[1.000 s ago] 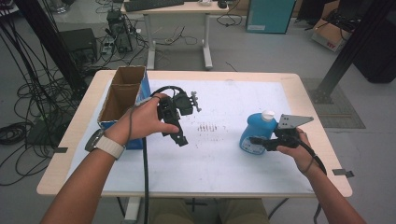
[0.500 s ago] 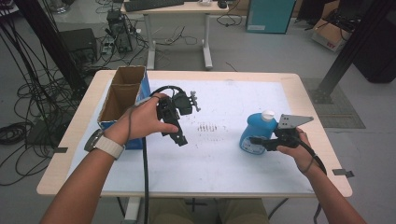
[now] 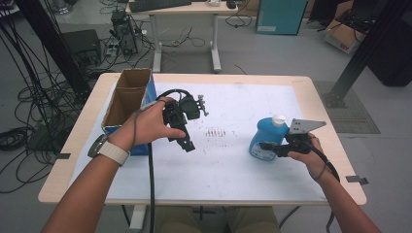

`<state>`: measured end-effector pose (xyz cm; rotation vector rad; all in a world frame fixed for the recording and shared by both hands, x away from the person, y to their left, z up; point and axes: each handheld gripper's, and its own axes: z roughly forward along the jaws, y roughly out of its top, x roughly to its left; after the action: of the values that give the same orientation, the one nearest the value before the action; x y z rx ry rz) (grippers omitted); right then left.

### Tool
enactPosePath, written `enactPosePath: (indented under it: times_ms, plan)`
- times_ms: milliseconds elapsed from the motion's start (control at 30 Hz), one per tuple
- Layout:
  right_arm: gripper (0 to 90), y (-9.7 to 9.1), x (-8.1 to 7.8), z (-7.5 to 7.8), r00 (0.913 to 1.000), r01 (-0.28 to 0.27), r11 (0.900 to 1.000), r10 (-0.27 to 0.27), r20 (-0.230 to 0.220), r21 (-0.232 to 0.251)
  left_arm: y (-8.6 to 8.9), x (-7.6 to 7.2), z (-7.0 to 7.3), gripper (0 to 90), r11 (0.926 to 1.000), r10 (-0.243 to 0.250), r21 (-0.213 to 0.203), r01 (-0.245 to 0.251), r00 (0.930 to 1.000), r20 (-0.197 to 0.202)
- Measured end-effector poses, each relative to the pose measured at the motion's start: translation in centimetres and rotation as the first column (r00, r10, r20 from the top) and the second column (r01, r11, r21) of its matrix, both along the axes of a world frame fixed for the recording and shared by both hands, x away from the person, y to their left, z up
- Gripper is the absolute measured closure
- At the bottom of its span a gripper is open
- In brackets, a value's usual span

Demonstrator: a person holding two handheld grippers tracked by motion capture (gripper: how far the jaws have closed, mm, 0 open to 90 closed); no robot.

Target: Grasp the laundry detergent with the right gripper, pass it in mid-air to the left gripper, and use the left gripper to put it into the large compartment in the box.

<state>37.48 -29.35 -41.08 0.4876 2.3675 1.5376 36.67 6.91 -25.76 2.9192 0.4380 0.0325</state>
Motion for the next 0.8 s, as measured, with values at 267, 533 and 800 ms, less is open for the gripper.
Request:
enactPosePath:
  times_ms: [267, 533, 800]
  plan:
    - [43.3, 0.0, 0.0, -0.01, 1.0, 0.0, 1.0, 0.0, 0.001, 0.0, -0.04, -0.01, -0.02, 9.7, 1.0, 0.001, -0.001, -0.001, 1.0, 0.0]
    - [43.2, -0.01, 0.0, -0.02, 1.0, 0.0, 1.0, 0.0, 0.002, 0.001, -0.07, 0.08, 0.0, 9.3, 0.9999, -0.01, 0.01, 0.01, 0.9999, -0.002]
    - [43.2, 0.01, 0.03, -0.04, 1.0, 0.0, 1.0, 0.0, 0.003, 0.005, -0.09, 0.03, -0.05, 9.1, 1.0, 0.002, 0.0, -0.002, 1.0, -0.001]
